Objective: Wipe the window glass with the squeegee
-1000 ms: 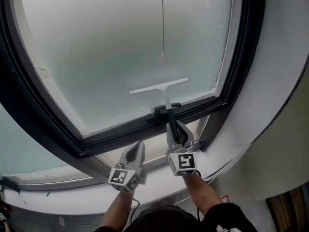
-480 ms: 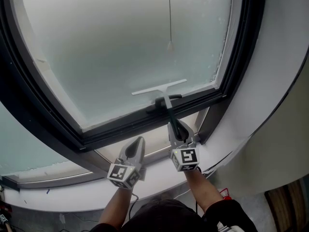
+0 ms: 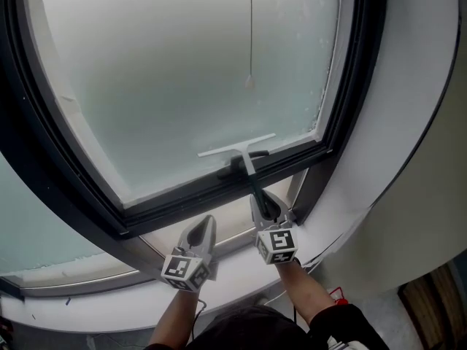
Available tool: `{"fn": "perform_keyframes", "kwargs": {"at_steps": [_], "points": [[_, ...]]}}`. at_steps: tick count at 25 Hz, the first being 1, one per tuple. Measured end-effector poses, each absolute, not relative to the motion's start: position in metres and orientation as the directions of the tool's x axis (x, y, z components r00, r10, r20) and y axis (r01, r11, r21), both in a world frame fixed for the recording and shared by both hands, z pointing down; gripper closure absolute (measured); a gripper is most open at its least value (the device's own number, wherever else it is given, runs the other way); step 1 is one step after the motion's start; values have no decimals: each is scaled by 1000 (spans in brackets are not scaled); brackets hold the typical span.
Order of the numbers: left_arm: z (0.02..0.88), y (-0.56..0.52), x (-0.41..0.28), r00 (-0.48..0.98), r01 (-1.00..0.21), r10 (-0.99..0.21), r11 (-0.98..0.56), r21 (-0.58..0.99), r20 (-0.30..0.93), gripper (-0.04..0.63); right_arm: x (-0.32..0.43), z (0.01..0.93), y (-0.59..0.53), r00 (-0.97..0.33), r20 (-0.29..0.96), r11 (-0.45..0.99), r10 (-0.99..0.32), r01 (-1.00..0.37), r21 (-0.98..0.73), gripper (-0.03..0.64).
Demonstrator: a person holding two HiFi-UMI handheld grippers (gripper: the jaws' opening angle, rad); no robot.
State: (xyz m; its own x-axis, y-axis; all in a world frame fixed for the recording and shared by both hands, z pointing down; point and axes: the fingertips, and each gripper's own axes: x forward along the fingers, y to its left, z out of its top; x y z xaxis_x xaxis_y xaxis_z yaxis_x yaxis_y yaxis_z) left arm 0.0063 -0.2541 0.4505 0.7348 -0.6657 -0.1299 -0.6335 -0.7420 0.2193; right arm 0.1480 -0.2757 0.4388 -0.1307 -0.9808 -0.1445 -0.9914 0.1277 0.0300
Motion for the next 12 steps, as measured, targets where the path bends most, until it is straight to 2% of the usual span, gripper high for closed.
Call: {"fn": "perform_keyframes", "kwargs": {"at_steps": [6, 12], "points": [[442, -256, 21, 739, -627, -657, -752, 205, -150, 597, 174, 379, -264, -93, -297, 90, -950, -996, 24, 520], [378, -268, 62, 743, -599, -608, -791, 125, -281, 597, 232, 271, -282, -98, -470, 63, -877, -994, 91, 520]]}}
